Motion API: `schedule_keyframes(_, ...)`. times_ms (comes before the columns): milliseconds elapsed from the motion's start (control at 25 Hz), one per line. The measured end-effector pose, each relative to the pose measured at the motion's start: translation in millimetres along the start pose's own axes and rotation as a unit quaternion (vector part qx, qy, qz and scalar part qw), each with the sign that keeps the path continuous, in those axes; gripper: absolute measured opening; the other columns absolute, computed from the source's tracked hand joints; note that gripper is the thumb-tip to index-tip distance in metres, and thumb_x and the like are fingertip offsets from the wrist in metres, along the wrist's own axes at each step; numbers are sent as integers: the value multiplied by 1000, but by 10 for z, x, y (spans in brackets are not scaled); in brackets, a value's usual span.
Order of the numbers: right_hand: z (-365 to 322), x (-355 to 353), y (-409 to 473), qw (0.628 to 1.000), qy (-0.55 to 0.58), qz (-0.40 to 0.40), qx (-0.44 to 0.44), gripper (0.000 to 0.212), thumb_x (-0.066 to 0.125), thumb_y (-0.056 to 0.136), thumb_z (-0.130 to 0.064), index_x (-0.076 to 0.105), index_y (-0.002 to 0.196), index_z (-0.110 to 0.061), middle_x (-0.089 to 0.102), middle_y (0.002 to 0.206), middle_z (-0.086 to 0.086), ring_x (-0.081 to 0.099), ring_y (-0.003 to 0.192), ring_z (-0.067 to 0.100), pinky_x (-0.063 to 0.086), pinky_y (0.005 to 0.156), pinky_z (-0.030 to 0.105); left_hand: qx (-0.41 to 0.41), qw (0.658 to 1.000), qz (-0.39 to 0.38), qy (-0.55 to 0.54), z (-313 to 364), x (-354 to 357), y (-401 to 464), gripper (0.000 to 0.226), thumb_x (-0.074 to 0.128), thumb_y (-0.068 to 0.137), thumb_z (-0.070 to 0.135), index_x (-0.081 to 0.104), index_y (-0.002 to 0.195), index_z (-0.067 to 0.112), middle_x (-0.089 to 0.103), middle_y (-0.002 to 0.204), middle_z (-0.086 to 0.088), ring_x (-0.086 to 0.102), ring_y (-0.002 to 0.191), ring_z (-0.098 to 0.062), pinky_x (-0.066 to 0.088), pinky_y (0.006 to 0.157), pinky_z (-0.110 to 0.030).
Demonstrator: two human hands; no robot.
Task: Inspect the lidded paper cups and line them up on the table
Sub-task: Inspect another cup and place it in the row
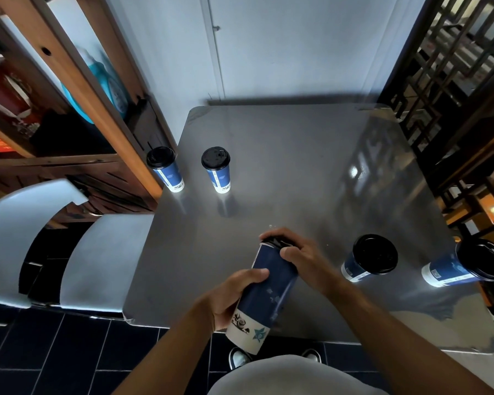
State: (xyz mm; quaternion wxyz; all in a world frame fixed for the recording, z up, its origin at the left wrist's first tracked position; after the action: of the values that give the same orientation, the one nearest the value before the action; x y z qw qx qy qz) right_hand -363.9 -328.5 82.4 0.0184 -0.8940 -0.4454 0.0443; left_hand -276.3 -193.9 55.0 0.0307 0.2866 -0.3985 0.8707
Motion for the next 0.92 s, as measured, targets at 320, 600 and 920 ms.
schedule_keyframes(320,58,23,8,998,44,-22,44,38,43,92,-28,68,114,-11,68,119,14,65,107,23,51,97,40,54,977,132,161,157,-55,-33,60,85,73,38,60,120,11,73,98,-16,71,81,-30,60,80,-50)
schedule_keyframes(600,207,15,35,973,1,6,230,45,37,107,-43,71,121,-17,73,118,16,71,107,30,55,96,43,118,762,325,548,299,12,-20,72,80,59,61,54,118,30,69,105,9,68,87,-13,59,75,-32)
schedule_keyframes(920,249,56,-29,970,26,62,235,34,44,105,-31,76,108,-20,74,121,11,69,113,30,51,106,49,176,671,352,628,339,53,4,60,71,73,57,51,117,22,72,105,3,71,87,-20,58,73,-33)
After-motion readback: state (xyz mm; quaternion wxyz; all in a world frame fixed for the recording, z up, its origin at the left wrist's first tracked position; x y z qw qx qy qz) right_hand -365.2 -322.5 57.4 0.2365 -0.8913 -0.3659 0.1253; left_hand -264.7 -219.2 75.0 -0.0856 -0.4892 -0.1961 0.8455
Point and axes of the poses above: each hand's wrist, its own y-axis towards the middle knuckle, its own x-axis out of the palm, z = x × y, the point moved 5 cm from there along y, towards the middle knuckle
